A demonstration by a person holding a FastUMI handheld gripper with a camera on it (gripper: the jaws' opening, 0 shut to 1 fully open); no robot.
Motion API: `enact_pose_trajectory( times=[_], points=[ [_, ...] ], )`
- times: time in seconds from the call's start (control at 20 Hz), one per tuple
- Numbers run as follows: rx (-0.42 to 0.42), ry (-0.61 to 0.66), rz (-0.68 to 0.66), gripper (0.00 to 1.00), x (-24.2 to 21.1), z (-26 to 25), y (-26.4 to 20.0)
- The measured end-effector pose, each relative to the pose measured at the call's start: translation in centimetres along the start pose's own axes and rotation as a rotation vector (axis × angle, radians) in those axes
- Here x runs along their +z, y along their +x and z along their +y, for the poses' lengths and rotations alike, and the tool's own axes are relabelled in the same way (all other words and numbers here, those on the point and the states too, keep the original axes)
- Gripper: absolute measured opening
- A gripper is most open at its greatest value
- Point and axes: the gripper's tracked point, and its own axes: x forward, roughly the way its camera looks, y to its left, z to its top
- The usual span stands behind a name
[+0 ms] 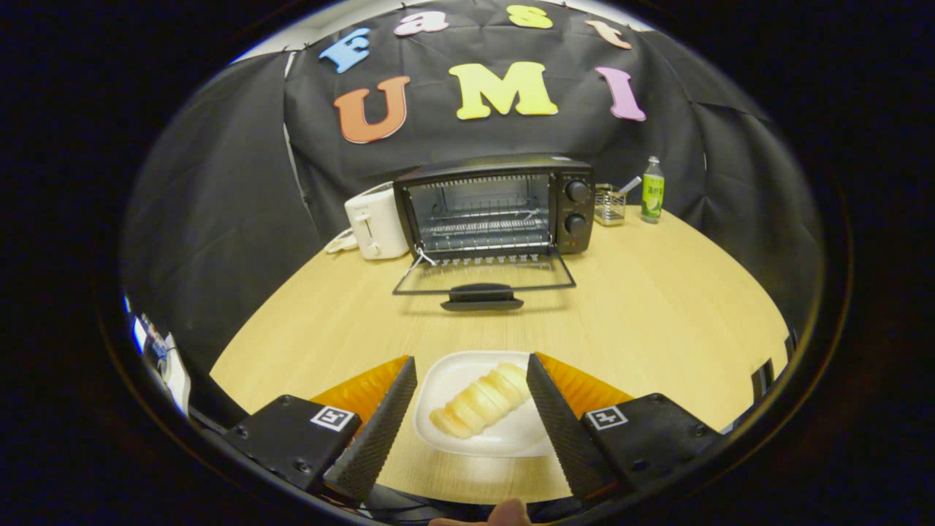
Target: Open the toaster oven, put the food inside, and close the toaster oven door.
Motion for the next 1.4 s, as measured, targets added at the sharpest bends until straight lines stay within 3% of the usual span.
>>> enact_pose_trajectory(
  times=[0.35, 0.7, 0.85, 1.25, 1.4],
  points=[
    [-0.095, 0.092, 0.097, 1.00, -3.9, -0.9, 2.8],
    [-0.101, 0.127, 0.110, 1.00, -4.3, -1.0, 4.3],
    [-0.063, 0.151, 0.111, 0.90, -4.2, -0.8, 4.3],
    [0.001, 0.241, 0.043, 0.37, -3.1, -0.5, 3.7],
    [0.012, 0.270, 0.031, 0.28, -2.5, -0.5, 3.5]
  ],
)
